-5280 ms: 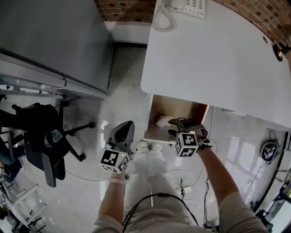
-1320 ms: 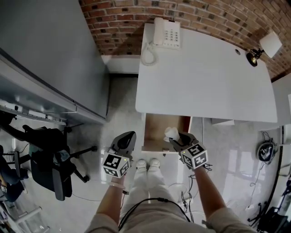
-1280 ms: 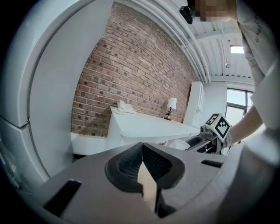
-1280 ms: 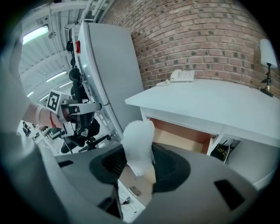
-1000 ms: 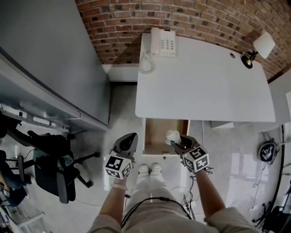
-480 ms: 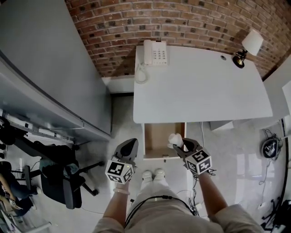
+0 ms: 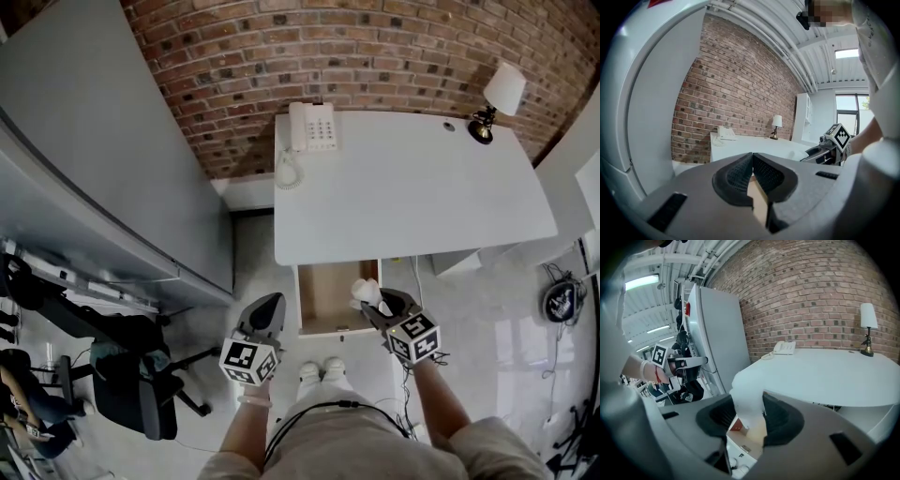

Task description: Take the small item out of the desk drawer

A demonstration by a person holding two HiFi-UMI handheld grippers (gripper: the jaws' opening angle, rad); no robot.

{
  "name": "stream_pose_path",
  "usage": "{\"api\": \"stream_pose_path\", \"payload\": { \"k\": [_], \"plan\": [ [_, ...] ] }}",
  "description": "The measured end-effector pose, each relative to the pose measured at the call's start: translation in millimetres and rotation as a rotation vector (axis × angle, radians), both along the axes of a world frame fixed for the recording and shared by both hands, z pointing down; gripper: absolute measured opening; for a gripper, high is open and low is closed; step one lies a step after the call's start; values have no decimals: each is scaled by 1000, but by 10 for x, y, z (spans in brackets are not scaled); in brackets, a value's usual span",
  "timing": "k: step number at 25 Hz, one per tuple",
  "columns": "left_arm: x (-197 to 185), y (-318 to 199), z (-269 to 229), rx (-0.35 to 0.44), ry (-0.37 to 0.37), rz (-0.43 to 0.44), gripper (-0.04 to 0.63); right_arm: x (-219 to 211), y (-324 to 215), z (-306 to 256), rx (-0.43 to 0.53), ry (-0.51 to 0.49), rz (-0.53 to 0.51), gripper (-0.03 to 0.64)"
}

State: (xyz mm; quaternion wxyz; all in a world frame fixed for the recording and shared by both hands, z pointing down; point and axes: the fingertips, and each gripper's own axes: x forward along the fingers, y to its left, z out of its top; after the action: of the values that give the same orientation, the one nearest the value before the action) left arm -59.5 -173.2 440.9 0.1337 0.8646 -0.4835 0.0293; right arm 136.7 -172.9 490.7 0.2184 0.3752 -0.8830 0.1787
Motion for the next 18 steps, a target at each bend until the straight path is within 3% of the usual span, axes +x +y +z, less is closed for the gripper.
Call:
{"api": "stream_pose_path", "payload": {
  "k": [18],
  "plan": [
    [-162, 27, -476, 79, 9, -60, 5, 10, -83, -624, 120, -87, 57, 170]
  ]
}}
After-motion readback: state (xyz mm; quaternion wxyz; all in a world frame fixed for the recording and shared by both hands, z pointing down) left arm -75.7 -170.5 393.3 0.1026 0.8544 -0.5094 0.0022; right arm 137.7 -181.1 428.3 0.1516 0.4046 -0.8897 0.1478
